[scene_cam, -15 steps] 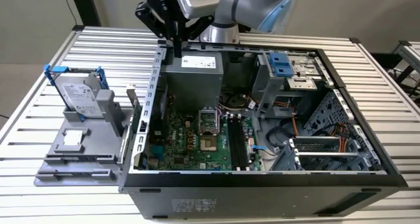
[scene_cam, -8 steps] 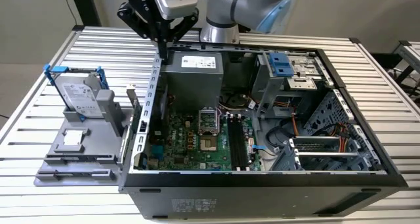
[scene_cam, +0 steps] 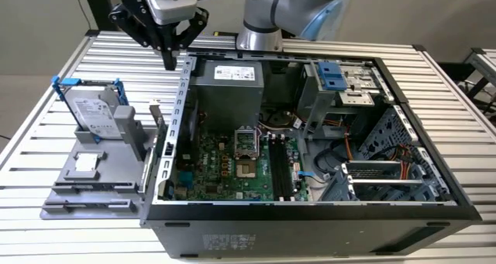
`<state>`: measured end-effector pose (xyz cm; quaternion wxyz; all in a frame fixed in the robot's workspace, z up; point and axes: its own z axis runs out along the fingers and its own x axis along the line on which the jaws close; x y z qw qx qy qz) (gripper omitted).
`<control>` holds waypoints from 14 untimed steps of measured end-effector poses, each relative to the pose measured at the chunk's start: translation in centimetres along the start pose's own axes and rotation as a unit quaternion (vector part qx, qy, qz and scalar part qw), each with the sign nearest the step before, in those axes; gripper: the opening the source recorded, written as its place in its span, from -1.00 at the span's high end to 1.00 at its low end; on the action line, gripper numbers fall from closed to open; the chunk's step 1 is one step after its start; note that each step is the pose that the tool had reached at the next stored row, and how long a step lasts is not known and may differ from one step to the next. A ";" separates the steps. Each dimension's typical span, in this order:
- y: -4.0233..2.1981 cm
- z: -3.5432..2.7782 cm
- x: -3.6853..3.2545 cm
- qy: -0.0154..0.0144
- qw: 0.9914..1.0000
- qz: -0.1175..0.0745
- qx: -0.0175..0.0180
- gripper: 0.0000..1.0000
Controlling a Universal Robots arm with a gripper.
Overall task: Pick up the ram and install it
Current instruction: 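Reach for the ram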
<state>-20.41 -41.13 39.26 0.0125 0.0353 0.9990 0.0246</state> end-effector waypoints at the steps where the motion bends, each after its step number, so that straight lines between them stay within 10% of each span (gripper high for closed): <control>1: -0.11 -0.02 0.47 0.000 1.000 0.000 0.000 1.00; 14: -1.28 -0.21 6.30 -0.003 1.000 0.000 0.000 1.00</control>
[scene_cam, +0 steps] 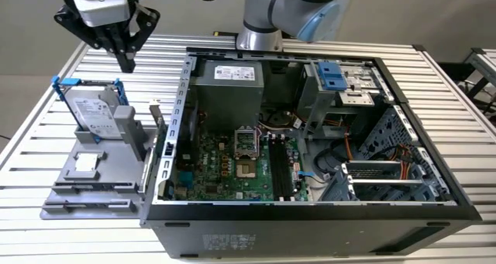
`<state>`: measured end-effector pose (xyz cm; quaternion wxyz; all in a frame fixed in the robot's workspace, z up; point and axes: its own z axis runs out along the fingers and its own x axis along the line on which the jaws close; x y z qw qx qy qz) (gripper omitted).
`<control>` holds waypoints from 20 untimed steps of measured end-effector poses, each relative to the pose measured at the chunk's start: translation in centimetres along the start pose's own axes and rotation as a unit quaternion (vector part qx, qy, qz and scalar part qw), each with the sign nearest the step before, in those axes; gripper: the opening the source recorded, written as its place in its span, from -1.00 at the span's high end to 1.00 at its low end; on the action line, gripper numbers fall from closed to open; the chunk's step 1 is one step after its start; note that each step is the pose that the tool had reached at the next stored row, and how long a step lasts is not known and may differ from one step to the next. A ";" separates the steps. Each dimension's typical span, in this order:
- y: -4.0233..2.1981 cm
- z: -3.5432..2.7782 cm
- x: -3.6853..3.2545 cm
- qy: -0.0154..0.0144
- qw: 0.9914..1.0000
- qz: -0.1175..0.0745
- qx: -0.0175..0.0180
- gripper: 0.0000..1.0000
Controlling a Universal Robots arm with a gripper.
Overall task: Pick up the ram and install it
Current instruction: 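Reach for the ram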
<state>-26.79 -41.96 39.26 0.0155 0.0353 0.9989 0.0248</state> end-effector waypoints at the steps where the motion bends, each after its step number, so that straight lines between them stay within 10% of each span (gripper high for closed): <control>1: -0.09 -0.02 0.46 0.000 1.000 0.000 0.000 1.00; 20: -1.51 -0.31 8.20 -0.004 1.000 0.000 0.000 1.00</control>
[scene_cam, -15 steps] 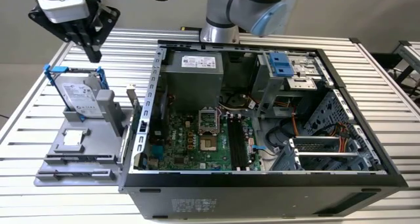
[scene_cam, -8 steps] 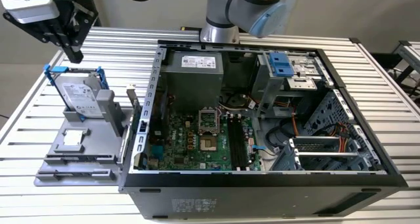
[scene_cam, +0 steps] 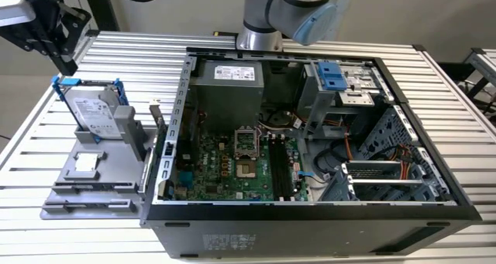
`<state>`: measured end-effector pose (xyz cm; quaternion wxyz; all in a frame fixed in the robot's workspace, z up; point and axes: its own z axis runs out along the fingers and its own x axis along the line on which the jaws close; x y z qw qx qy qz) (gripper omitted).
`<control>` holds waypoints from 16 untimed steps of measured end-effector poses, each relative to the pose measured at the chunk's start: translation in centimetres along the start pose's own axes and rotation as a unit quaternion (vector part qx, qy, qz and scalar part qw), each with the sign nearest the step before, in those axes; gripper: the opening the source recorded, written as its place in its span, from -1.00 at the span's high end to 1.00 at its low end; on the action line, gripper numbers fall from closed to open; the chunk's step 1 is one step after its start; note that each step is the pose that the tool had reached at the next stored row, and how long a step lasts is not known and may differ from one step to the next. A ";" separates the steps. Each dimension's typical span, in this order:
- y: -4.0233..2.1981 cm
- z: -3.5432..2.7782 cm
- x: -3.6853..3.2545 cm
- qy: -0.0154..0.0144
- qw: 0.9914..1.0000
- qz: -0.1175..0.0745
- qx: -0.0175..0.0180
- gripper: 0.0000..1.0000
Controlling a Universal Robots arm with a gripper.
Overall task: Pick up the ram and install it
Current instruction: 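Reach for the ram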
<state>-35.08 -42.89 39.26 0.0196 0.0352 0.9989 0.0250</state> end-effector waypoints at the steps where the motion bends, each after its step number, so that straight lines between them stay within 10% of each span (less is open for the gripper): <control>1: 0.00 0.00 0.00 0.000 1.000 0.000 0.000 1.00; 7: -0.94 0.00 -0.82 0.001 1.000 0.000 0.000 1.00; 16: -4.72 0.07 -1.20 0.002 1.000 0.000 0.000 1.00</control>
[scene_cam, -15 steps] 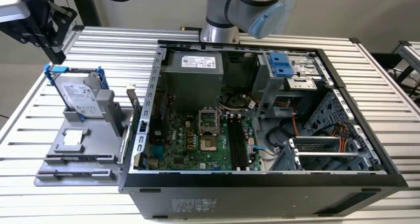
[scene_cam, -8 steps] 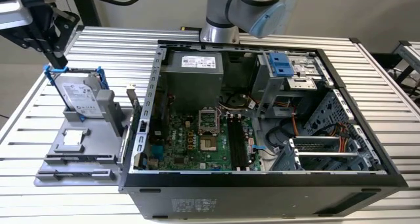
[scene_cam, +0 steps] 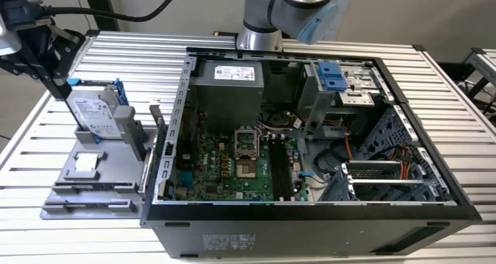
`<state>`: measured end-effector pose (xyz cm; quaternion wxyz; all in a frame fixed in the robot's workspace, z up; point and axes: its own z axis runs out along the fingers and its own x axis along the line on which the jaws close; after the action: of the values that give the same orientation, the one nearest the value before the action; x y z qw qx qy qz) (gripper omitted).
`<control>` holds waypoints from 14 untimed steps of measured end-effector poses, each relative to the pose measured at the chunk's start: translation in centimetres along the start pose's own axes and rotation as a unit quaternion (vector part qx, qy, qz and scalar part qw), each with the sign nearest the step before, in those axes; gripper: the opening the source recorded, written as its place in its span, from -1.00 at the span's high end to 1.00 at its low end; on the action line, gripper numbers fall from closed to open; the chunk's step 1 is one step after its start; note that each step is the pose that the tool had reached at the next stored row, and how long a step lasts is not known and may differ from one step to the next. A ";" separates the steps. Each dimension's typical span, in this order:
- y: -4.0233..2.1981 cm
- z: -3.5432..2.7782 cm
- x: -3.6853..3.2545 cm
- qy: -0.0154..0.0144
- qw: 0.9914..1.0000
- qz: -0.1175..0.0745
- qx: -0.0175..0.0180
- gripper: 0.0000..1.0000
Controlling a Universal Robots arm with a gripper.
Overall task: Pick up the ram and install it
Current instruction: 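Reach for the ram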
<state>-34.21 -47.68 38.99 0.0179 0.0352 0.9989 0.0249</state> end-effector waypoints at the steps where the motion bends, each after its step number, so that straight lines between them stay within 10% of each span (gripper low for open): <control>1: -0.46 0.02 -0.03 0.000 1.000 0.000 0.000 1.00; 7: -3.00 0.14 -0.21 0.000 1.000 0.000 0.000 1.00; 14: -4.25 0.29 0.02 0.000 1.000 -0.009 0.000 1.00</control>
<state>-34.51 -51.90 38.48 0.0177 0.0260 0.9992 0.0252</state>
